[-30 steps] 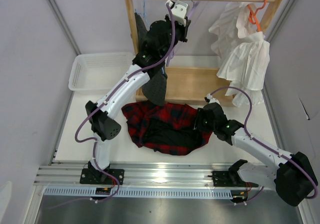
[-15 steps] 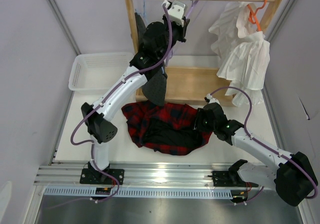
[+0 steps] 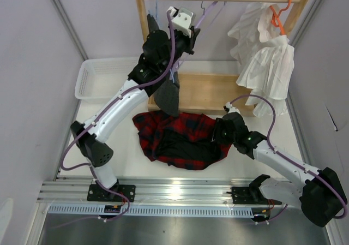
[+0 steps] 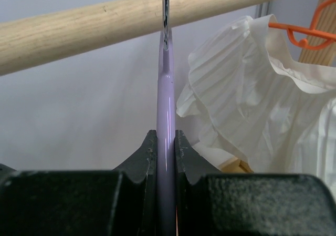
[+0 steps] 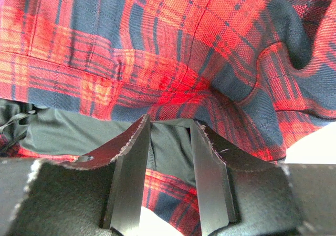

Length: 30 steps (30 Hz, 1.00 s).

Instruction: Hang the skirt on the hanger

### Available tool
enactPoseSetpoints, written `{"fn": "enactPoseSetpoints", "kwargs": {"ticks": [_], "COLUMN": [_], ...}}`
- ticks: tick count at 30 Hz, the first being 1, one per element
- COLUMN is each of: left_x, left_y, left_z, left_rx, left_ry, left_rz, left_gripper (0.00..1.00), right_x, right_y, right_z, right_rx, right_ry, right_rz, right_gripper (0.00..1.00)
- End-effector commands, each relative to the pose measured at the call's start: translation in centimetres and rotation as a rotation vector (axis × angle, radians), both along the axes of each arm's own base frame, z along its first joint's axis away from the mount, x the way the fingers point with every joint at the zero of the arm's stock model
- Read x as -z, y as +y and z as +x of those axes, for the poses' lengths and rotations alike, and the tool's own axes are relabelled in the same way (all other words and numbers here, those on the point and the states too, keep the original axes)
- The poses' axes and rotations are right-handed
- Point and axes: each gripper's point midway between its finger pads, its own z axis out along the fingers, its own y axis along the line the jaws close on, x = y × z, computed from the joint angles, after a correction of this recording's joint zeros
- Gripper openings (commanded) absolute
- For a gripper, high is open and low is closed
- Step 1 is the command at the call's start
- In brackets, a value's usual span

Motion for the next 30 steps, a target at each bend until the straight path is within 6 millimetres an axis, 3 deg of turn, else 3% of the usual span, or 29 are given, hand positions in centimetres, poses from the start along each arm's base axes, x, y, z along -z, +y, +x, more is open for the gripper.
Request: {"fn": "enactPoseSetpoints", "kwargs": {"ticks": [1,16,17,19,25,26,29,30], "left_x": [-4.1,0.9,2.2,1.5,3.0,2.0,2.7,2.0], "left_y": [2.1,3.7,3.6,4.5,5.3,5.5,5.6,5.5], "left_z": [-4.2,-10.7,-10.9,-12.0,-14.5,-14.6,-13.3,-12.9], "left_rx": [0.049,0.220,0.233,0.237,0.294,0.289,0.250,0.244], "left_ry": [-0.084,0.058,0.083,0.088,0.109,0.063,0.068,0.059], "left_rz": [-0.042,0.070,0.081,0.051,0.026,-0.005,0.007,0.010], "left_gripper": [0.00,0.00,0.00,0.00,0.00,0.00,0.00,0.00], "right_x": [-1.6,-2.6,-2.6,-2.7,-2.4,-2.3,-2.1,-2.1], "right_y": [0.0,-0.7,-0.7,-0.7,-0.8,-0.7,-0.7,-0.7], "right_z": [0.6,1.1,1.1,1.2,1.2,1.2,1.2,1.2], "right_rx": [0.001,0.021,0.020,0.022,0.023,0.022,0.021,0.022], "right_ry": [-0.050,-0.059,-0.058,-0.058,-0.049,-0.047,-0.040,-0.040], "right_rz": [0.019,0.014,0.016,0.016,0.011,0.011,0.007,0.007], "right_gripper": [0.42,0.42,0.43,0.43,0.42,0.42,0.42,0.42]}}
